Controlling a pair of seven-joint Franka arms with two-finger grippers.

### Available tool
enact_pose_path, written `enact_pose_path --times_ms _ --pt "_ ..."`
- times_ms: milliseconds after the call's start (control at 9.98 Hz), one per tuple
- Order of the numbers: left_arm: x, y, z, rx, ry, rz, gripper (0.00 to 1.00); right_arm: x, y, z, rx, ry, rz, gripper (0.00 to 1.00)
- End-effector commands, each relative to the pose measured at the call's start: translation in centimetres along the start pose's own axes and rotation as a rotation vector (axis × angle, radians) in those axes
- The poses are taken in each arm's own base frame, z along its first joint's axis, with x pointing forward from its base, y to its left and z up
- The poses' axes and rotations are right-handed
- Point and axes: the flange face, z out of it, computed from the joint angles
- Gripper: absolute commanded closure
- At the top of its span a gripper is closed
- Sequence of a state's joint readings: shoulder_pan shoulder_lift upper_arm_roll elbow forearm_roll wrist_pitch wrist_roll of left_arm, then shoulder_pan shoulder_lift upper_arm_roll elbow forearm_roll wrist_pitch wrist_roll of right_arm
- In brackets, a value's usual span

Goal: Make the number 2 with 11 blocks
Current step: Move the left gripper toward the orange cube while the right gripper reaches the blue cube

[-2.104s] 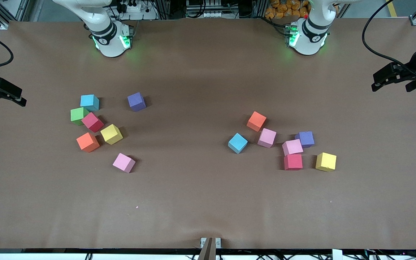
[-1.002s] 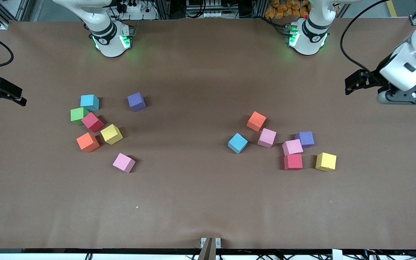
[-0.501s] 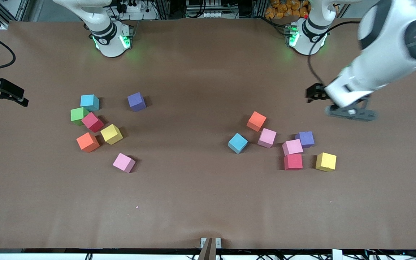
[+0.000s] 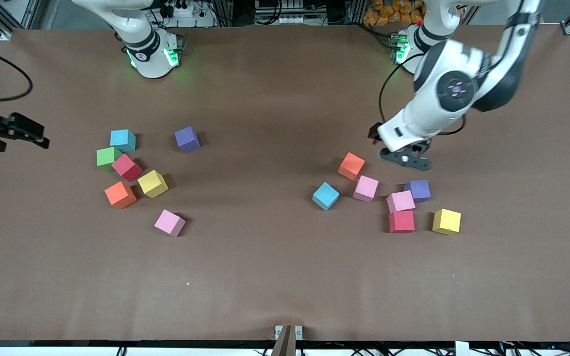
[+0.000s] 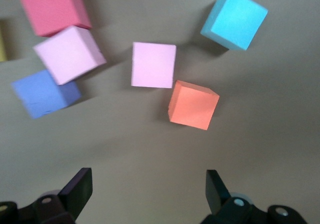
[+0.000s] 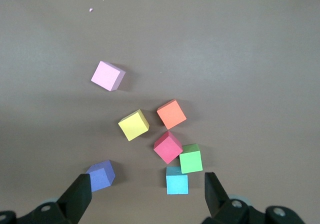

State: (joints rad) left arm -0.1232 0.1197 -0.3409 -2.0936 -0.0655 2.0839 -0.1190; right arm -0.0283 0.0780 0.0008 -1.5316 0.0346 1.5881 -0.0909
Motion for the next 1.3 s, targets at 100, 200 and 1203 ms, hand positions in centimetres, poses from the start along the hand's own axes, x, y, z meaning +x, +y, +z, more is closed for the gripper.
enact_pose_path --times_ms 100,200,1203 --pt "0.4 2.3 4.9 -0.025 -0.022 0.031 0.00 0.5 -1.2 4.2 -0.002 -0.009 -0.030 0.00" --pt "0.8 3.0 6.0 -0.030 -0.012 0.042 0.00 0.5 -1.6 5.8 -0.003 -0.004 -0.038 0.00" --pt "1.6 3.8 12.7 -0.027 -0.032 0.082 0.00 -0.3 -5.2 16.5 -0.006 -0.002 -0.070 0.00"
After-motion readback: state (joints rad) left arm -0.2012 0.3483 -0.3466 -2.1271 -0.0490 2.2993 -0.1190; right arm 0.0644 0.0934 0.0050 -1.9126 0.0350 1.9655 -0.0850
